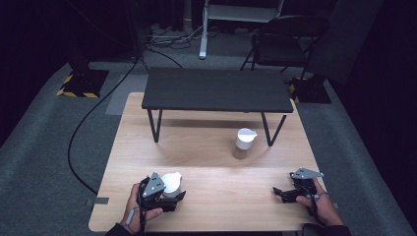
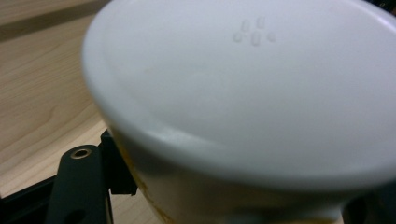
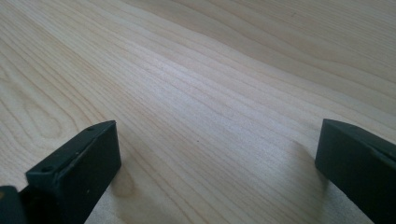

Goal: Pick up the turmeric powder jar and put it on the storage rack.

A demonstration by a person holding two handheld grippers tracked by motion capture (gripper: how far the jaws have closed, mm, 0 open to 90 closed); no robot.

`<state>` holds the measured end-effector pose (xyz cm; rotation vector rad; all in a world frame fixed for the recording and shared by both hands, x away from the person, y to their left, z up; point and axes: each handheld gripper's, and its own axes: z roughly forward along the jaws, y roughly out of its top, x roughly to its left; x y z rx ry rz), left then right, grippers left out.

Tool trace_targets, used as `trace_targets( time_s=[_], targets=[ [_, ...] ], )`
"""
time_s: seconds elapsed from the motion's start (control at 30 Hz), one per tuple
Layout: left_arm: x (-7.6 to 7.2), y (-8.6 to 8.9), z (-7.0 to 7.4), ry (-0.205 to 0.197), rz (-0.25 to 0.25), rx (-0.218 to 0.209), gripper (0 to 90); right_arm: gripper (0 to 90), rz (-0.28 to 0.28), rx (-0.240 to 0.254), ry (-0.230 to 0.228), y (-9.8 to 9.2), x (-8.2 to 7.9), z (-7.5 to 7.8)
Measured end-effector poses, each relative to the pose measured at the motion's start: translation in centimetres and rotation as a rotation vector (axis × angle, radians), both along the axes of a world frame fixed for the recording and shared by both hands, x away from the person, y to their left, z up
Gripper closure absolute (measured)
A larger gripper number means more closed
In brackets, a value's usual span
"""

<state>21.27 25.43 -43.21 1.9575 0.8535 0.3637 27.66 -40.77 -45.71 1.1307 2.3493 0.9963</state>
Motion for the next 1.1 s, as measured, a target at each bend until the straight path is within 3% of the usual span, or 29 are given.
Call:
trace_targets(
  time_s=[0.53,1.1],
  targets=[
    [1.7,-0.7,2.8,-0.076,0.013,-0.033,30.4,0.0,0.000,0.000,0.000,0.0,0.0,0.0],
    [4.0,-2.2,5.3,-0.103,0.026,-0.066,30.5,0.0,0.000,0.000,0.000,0.0,0.0,0.0]
  ],
)
